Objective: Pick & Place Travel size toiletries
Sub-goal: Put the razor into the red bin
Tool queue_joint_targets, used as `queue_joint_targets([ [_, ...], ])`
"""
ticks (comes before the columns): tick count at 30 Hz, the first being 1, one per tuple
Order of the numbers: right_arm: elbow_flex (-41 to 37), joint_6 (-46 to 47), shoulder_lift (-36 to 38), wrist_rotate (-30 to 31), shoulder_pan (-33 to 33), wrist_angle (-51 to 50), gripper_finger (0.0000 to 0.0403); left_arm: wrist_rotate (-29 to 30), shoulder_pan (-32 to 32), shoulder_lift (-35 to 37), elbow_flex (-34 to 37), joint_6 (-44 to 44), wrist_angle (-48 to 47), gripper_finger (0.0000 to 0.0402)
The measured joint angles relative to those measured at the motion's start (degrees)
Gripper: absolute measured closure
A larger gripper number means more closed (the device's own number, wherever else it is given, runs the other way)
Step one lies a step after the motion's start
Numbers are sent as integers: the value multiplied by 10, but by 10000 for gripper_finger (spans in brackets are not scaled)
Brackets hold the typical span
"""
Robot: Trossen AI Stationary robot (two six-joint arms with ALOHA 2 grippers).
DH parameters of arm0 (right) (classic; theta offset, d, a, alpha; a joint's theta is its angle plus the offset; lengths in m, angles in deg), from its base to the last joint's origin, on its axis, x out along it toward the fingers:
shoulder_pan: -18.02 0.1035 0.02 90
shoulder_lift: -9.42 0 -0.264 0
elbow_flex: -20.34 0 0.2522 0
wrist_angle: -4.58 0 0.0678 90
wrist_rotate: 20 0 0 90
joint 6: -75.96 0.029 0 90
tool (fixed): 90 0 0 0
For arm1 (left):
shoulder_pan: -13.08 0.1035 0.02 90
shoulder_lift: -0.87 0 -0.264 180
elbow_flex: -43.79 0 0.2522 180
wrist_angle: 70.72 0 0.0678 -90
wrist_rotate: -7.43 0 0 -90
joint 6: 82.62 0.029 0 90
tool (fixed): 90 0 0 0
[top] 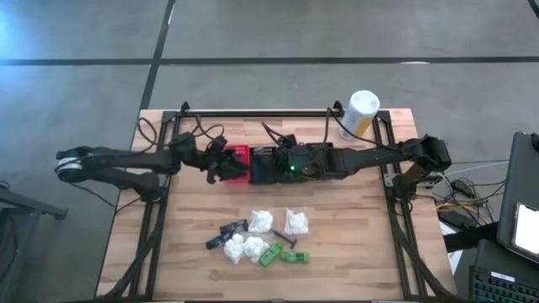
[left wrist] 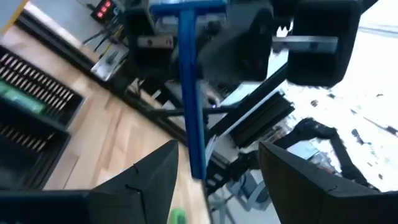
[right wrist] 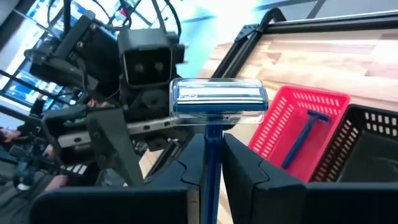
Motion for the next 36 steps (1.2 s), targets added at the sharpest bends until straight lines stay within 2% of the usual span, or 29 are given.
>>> queue_joint_targets([
  [6,0,-2,0,0,0,0,374,-3,0,-71,-40,-1,7,174],
  [11,0,-9,0,-1,0,-3,374,-41,0,-119,-79,5,7,174],
  [24,0,-23,1,0,0,-23,370,-56,8,-124,-73,8,4,214],
  [29,0,-24,2,-1,0,-23,364,-56,9,-124,-75,12,5,254],
  [36,0,-27,2,-14,0,-22,365,-54,9,-123,-79,40,5,346],
])
